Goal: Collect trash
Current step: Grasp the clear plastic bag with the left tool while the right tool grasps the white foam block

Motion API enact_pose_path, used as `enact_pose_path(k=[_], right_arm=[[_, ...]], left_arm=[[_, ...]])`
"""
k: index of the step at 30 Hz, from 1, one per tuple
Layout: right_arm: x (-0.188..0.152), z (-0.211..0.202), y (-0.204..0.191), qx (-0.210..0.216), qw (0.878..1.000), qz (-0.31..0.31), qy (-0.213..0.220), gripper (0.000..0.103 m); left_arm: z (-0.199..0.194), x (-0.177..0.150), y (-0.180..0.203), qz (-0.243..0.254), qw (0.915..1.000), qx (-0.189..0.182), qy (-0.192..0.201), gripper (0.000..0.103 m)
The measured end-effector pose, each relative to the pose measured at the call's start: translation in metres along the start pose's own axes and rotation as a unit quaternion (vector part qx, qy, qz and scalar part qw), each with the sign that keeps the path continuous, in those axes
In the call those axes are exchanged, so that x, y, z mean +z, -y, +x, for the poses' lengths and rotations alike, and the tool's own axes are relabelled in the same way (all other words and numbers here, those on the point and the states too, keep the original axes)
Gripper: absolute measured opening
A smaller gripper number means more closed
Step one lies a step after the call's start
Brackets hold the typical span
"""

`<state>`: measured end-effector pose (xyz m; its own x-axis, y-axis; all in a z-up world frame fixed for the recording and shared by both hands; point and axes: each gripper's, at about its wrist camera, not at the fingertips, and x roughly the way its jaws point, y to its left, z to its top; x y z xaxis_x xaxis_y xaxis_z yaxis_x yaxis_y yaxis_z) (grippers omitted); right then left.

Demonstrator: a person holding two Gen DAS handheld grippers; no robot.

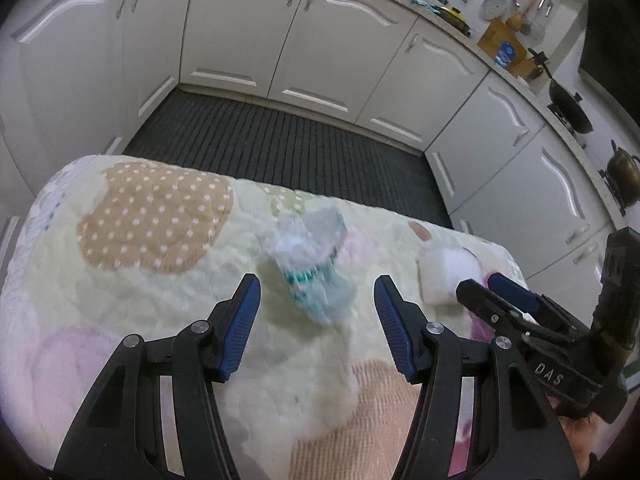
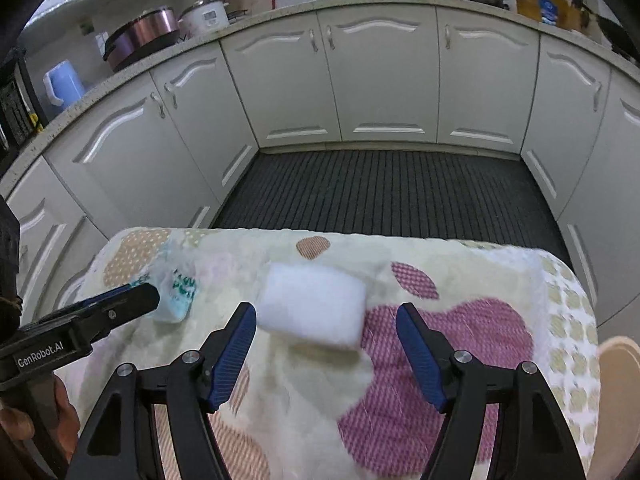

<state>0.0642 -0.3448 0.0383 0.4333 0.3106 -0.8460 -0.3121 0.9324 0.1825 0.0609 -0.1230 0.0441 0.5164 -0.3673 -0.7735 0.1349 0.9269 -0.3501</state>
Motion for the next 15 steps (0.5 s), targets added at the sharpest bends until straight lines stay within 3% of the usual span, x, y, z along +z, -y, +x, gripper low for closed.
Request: enact_pose_path(k=[3, 4, 5, 6, 7, 10, 15], right_arm=[[0.000, 0.009, 0.003, 0.026, 1.000, 0.013, -0.007, 0.067], [-0.001, 0.008, 0.006, 0.039, 0.999, 0.023, -0.003, 0.052], [-0.002, 0.007, 0.009, 0.048, 0.998, 0.033, 0.001, 0.048], [-0.002, 0.004, 0.012, 0.048, 0.998, 0.034, 0.006, 0.046], [-0.003, 0.001, 0.011, 0.050, 0.998, 0.031, 0.009, 0.043], [-0.008, -0.012, 0.012, 0.050, 0.998, 0.020, 0.017, 0.039], [-0.028, -0.052, 0.017, 0.055, 0.997, 0.025, 0.041, 0.039]], left_arm=[[0.012, 0.005, -0.004, -0.010, 0.9999, -0.005, -0.006, 0.057], [0.016, 0.006, -0.005, -0.013, 0.9998, -0.010, -0.011, 0.057], [0.019, 0.006, -0.007, -0.017, 0.9996, -0.017, -0.015, 0.052], [0.022, 0.005, -0.008, -0.021, 0.9993, -0.025, -0.018, 0.033], [0.023, 0.005, -0.010, -0.023, 0.9991, -0.028, -0.022, 0.024], [0.017, 0.003, -0.008, -0.017, 0.9993, -0.031, -0.013, 0.017], [-0.010, -0.008, 0.001, -0.007, 0.9991, -0.043, 0.006, 0.016]])
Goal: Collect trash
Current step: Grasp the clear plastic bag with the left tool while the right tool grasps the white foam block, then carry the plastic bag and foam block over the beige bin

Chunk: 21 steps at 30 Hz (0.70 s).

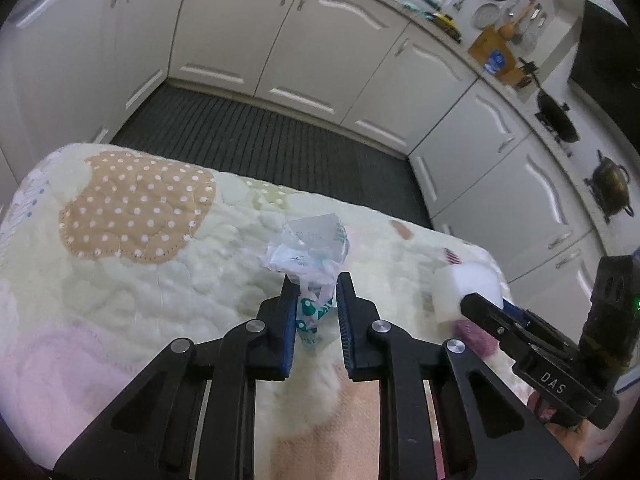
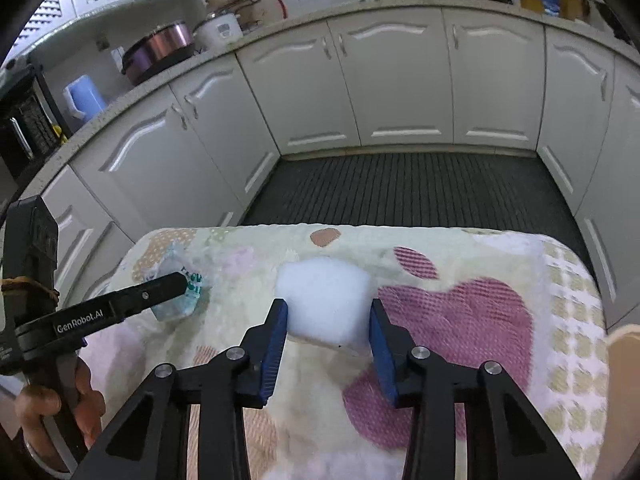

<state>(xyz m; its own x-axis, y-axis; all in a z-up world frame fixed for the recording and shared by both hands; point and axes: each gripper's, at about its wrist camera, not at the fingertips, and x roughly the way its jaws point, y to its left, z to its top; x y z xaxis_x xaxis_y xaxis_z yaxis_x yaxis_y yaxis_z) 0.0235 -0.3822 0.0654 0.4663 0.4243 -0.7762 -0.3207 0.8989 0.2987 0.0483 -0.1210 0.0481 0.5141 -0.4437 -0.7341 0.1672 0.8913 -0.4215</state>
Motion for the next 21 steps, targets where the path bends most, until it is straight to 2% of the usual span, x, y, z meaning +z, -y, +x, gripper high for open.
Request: enact_pose_path(k=[10, 21], right_arm=[[-0.046, -0.073, 0.014, -0.020, 1.000, 0.012, 0.020, 0.039], [-0.083, -0.149, 0.058, -0.059, 0.996, 0.045, 0.056, 0.039]], left_arm=[[-0.037, -0.041, 0.058, 0.058, 0.9981, -0.022, 0.004, 0.016], [-0.051, -0.077, 0.132, 0.121, 0.9912, -0.053, -0.005, 0.016]])
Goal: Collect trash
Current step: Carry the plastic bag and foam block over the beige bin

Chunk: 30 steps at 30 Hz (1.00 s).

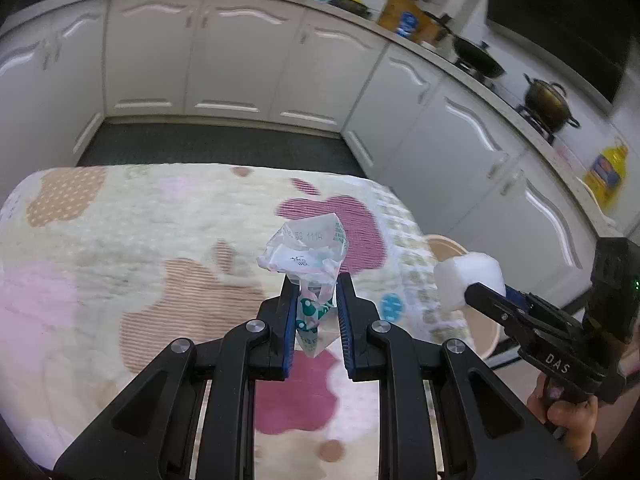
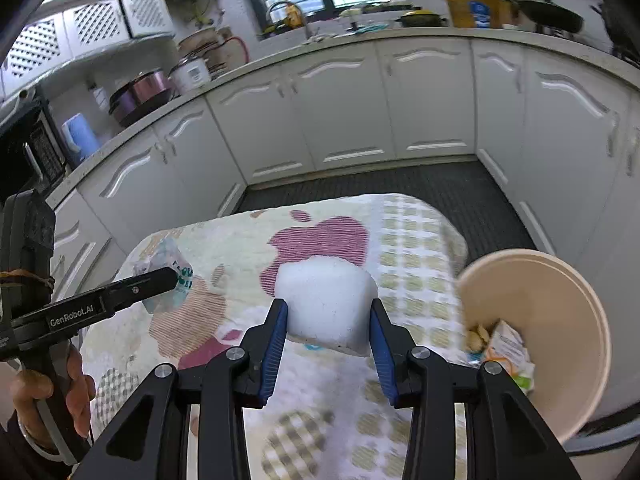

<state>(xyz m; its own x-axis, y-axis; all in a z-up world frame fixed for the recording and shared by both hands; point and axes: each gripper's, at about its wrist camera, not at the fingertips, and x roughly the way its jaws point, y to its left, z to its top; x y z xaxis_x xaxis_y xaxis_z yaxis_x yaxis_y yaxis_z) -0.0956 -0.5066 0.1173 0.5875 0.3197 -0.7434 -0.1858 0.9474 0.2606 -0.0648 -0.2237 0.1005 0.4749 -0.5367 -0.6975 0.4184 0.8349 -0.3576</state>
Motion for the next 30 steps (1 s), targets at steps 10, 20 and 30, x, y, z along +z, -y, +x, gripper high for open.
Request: enact_pose_path(k=[10, 20, 30], right_arm=[[-0.009, -0.041, 0.043, -0.038, 0.998, 0.031, 0.024, 0.039], [-0.014, -0.059, 0.069, -0.057, 0.997, 0.051, 0.032, 0.039], [-0.025, -0.070, 0.094, -0.067, 0.995, 0.066, 0.031, 0.039]], left_arm=[[0.007, -0.004, 0.063, 0.044, 0.9984, -0.035, -0.009, 0.016], [0.020, -0.007, 0.104, 0.075, 0.9953, -0.058, -0.020, 0.016], [0.037, -0.014, 0.135, 0.095, 0.9927, -0.065, -0.036, 0.016]])
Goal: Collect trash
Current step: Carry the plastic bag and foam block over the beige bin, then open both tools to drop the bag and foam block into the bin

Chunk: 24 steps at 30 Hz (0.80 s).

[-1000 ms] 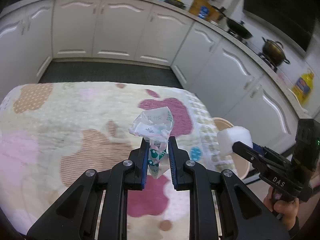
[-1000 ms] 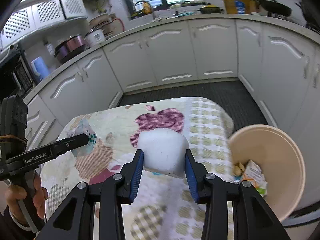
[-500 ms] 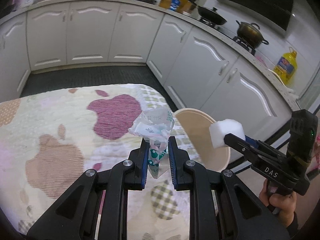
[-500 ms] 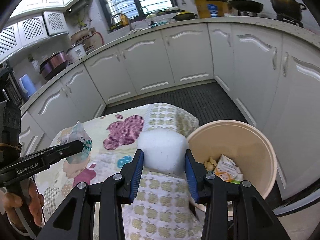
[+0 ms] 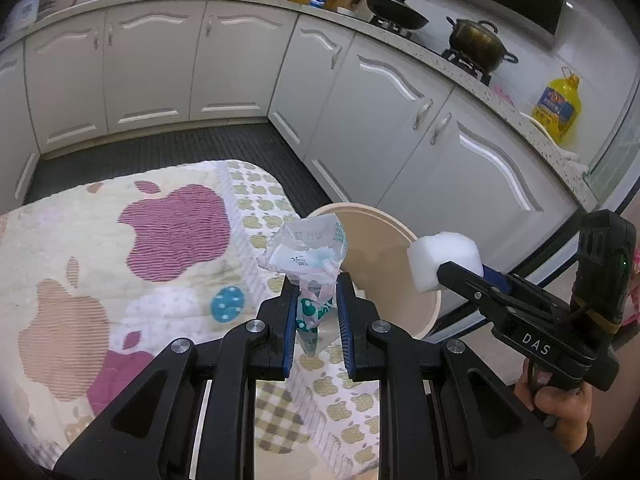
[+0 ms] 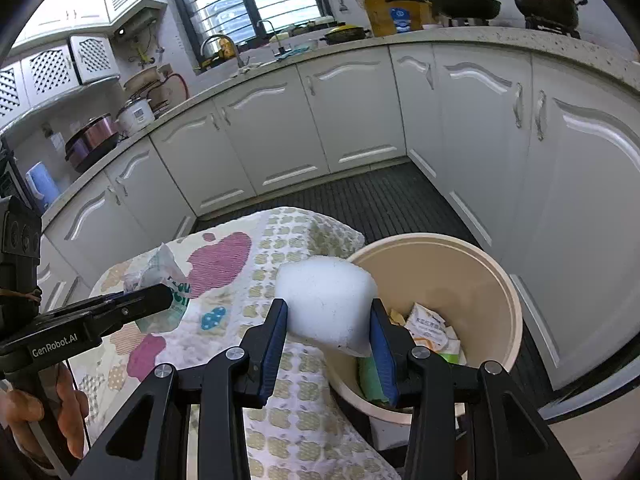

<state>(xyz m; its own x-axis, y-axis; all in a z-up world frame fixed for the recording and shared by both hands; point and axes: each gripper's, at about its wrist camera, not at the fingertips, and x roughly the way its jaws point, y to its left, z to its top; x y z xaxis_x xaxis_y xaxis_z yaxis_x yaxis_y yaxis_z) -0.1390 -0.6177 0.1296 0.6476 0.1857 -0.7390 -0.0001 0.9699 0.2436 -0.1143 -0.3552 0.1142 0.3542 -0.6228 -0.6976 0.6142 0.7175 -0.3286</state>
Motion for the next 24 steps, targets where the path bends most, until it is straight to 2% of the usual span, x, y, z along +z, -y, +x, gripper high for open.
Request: enact_pose_path(k=[9, 24], right_arm=[[-0.005, 0.002, 0.034, -0.016, 1.000, 0.017, -0.011, 0.039], [-0.009, 0.023, 0.097, -0.049, 0.996, 0.064, -0.034, 0.040]], left_arm=[[0.025, -0.001, 0.029, 0.016, 0.9998, 0.000, -0.013, 0.016], [0.097, 0.012, 0.080, 0.048, 0.9971, -0.011, -0.059, 0.016]])
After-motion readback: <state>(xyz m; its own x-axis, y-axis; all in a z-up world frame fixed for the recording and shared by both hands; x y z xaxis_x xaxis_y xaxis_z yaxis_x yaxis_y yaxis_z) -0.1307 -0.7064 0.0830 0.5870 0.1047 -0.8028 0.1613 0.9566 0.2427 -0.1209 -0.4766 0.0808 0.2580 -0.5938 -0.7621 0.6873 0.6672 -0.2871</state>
